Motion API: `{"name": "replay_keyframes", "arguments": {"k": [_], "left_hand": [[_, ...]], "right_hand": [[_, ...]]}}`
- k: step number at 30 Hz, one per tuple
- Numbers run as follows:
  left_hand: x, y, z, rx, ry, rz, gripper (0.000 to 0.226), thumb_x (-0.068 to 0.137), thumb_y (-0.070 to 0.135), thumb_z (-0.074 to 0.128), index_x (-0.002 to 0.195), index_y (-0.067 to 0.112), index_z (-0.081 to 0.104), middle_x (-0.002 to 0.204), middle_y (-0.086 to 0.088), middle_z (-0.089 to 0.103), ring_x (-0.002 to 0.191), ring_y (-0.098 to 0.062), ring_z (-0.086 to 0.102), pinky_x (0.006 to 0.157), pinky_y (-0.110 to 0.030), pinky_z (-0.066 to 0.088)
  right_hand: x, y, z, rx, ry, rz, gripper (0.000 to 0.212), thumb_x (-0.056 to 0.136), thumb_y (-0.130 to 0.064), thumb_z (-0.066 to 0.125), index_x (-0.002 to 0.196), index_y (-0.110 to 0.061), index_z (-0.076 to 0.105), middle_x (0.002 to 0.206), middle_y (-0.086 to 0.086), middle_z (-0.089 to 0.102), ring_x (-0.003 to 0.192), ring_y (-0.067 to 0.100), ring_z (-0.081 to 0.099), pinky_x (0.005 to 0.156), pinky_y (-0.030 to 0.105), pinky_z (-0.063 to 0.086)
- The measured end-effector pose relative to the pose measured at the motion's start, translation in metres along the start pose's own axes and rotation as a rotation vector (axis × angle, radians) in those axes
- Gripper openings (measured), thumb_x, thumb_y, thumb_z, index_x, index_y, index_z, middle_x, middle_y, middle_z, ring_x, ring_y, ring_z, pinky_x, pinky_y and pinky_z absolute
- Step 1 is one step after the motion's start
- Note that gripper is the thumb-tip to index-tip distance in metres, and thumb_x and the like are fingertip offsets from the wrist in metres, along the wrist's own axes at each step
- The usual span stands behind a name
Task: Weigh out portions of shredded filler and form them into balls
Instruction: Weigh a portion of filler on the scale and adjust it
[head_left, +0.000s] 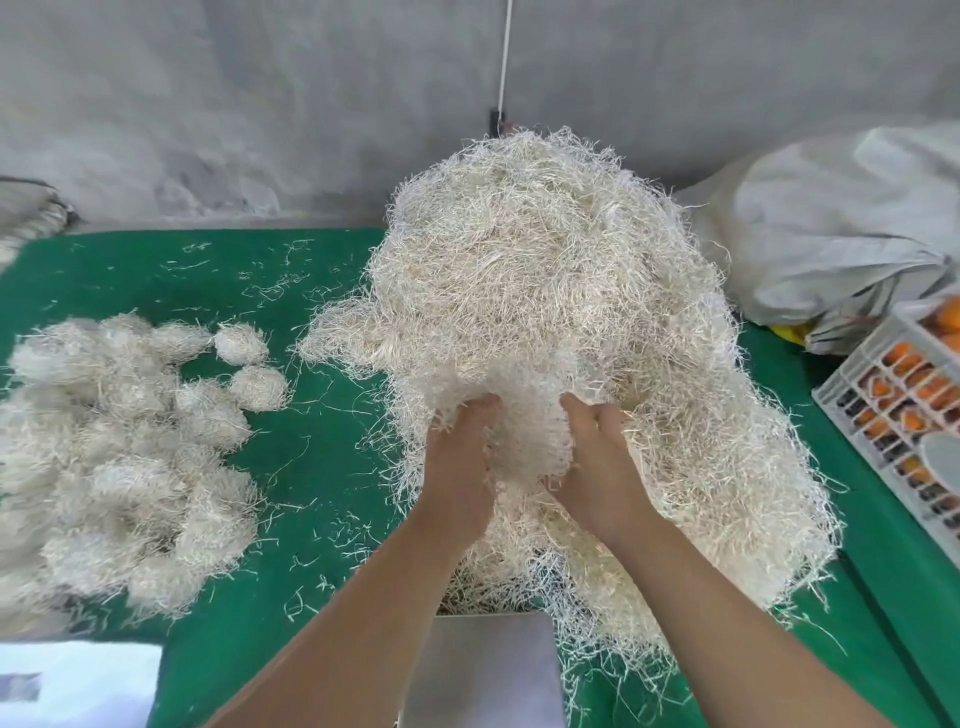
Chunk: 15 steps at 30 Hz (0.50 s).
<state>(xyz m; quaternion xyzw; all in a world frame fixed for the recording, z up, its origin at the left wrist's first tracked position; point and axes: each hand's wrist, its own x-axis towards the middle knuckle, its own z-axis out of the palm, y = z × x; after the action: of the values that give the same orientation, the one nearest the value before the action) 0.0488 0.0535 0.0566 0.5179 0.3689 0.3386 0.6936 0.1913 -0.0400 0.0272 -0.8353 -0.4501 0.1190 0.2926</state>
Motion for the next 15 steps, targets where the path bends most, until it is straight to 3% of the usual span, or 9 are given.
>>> {"name": "replay_keyframes", "arguments": {"k": [2, 4, 6, 8, 11, 12, 13, 14, 15], "left_hand": [[0.001, 0.009, -0.005, -0.131, 0.065, -0.086, 0.048, 0.063, 0.052, 0.071, 0.105, 0.030, 0.070, 0.118, -0.005, 0.067, 0.118, -0.024, 0.065, 0.108, -0.051, 0.051], [0.008, 0.012, -0.015, -0.203, 0.134, -0.137, 0.054, 0.065, 0.052, 0.074, 0.113, 0.028, 0.068, 0.123, -0.012, 0.064, 0.118, -0.038, 0.062, 0.109, -0.064, 0.045], [0.016, 0.012, -0.024, -0.073, 0.117, -0.127, 0.054, 0.092, 0.021, 0.070, 0.142, 0.032, 0.051, 0.134, -0.018, 0.058, 0.121, -0.040, 0.062, 0.102, -0.057, 0.054], [0.029, 0.007, -0.032, -0.041, 0.241, -0.156, 0.085, 0.094, -0.013, 0.058, 0.149, 0.044, 0.030, 0.124, -0.013, 0.058, 0.100, -0.028, 0.070, 0.081, -0.038, 0.064], [0.035, 0.022, -0.050, -0.015, 0.392, -0.143, 0.076, 0.100, -0.012, 0.048, 0.152, 0.039, 0.030, 0.106, -0.008, 0.057, 0.085, -0.027, 0.069, 0.062, -0.036, 0.065], [0.034, 0.023, -0.059, 0.006, 0.416, -0.068, 0.061, 0.103, -0.003, 0.051, 0.149, 0.034, 0.037, 0.103, -0.006, 0.058, 0.081, -0.023, 0.068, 0.055, -0.031, 0.063], [0.035, 0.026, -0.067, -0.036, 0.466, -0.061, 0.040, 0.104, 0.010, 0.057, 0.139, 0.029, 0.048, 0.100, -0.004, 0.060, 0.077, -0.017, 0.067, 0.050, -0.024, 0.060], [0.034, 0.029, -0.076, 0.006, 0.453, -0.081, 0.025, 0.103, 0.021, 0.062, 0.127, 0.026, 0.055, 0.098, -0.001, 0.062, 0.073, -0.011, 0.066, 0.046, -0.020, 0.057], [0.035, 0.029, -0.081, -0.042, 0.422, -0.089, 0.024, 0.102, 0.023, 0.063, 0.124, 0.024, 0.055, 0.096, 0.001, 0.063, 0.068, -0.008, 0.066, 0.045, -0.020, 0.056]], "right_hand": [[0.005, 0.004, -0.002, -0.077, 0.011, 0.013, 0.106, 0.074, -0.022, 0.093, 0.153, -0.042, 0.025, 0.137, -0.007, 0.022, 0.070, 0.012, 0.061, 0.052, 0.026, 0.053], [0.008, 0.010, -0.005, -0.224, 0.005, 0.008, 0.095, 0.078, -0.034, 0.090, 0.149, -0.047, 0.028, 0.140, -0.005, 0.019, 0.058, 0.009, 0.058, 0.042, 0.022, 0.042], [0.009, 0.017, -0.006, -0.299, -0.005, -0.008, 0.080, 0.082, -0.036, 0.086, 0.144, -0.045, 0.036, 0.145, 0.001, 0.023, 0.055, 0.005, 0.055, 0.038, 0.020, 0.037], [0.012, 0.028, -0.003, -0.315, -0.017, -0.004, 0.068, 0.085, -0.033, 0.084, 0.140, -0.039, 0.045, 0.145, 0.003, 0.030, 0.056, -0.003, 0.050, 0.035, 0.015, 0.030], [0.020, 0.050, -0.009, -0.137, 0.038, 0.197, 0.060, 0.090, -0.023, 0.078, 0.143, -0.032, 0.052, 0.152, 0.006, 0.034, 0.068, -0.001, 0.051, 0.036, 0.010, 0.036], [0.023, 0.056, -0.015, -0.016, 0.082, 0.321, 0.066, 0.091, -0.018, 0.076, 0.149, -0.030, 0.048, 0.159, 0.009, 0.029, 0.079, 0.005, 0.056, 0.048, 0.012, 0.050], [0.025, 0.063, -0.021, 0.123, 0.075, 0.450, 0.076, 0.090, -0.014, 0.075, 0.156, -0.029, 0.039, 0.166, 0.011, 0.020, 0.099, 0.017, 0.061, 0.073, 0.024, 0.062], [0.026, 0.068, -0.026, 0.214, 0.056, 0.531, 0.087, 0.089, -0.013, 0.076, 0.161, -0.029, 0.030, 0.170, 0.013, 0.009, 0.122, 0.032, 0.056, 0.102, 0.039, 0.054], [0.027, 0.070, -0.029, 0.235, 0.031, 0.553, 0.092, 0.088, -0.015, 0.079, 0.162, -0.029, 0.026, 0.171, 0.013, 0.003, 0.134, 0.039, 0.047, 0.112, 0.044, 0.040]]}}
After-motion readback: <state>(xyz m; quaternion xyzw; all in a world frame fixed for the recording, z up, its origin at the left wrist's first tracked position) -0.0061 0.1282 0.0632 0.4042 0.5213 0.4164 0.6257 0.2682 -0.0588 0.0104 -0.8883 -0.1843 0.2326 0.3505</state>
